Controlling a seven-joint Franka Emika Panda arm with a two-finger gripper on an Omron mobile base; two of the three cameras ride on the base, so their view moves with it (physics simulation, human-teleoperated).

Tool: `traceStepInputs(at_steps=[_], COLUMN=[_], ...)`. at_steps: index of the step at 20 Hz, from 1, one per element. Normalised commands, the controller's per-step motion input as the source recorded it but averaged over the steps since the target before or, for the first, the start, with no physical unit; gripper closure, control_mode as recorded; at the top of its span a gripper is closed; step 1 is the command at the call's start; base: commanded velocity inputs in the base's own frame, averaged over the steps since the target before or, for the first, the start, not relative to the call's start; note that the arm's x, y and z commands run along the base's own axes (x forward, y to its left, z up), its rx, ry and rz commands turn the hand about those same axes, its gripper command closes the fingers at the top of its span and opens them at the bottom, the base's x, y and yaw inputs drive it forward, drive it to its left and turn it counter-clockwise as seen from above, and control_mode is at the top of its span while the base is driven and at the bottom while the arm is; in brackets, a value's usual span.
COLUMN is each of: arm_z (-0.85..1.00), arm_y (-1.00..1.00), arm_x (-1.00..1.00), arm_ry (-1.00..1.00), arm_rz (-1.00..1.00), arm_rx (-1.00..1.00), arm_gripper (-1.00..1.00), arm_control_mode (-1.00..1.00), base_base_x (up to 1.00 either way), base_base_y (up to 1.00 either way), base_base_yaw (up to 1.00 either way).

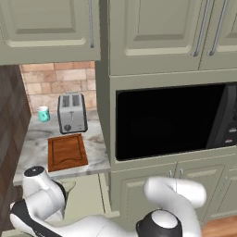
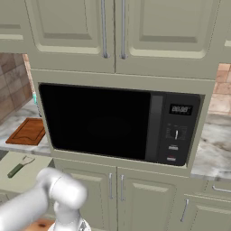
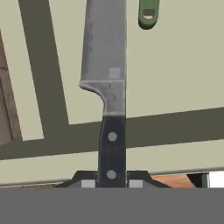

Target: Open the drawer on the left and place the cutting tools on the cutting board.

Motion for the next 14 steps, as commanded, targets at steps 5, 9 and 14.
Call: traceStepInputs(at_steps=[5, 9, 14], arm_z=[0.72, 0.86, 0.77], arm_y=[0.00, 0.00, -0.08], arm_x=[-0.28, -0.02, 0.30], arm_ry=[0.00, 0.00, 0.00], arm_rz=[-0.12, -0.12, -0.13], arm_rx=[0.00, 0.00, 0.00], arm_gripper=[1.00, 1.00, 1.00], arm_control_mode=[-1.00, -1.00, -1.00], base_base_x=[0.00, 0.00, 0.00], base_base_y=[0.00, 0.00, 0.00], base_base_yaw=[0.00, 0.00, 0.00])
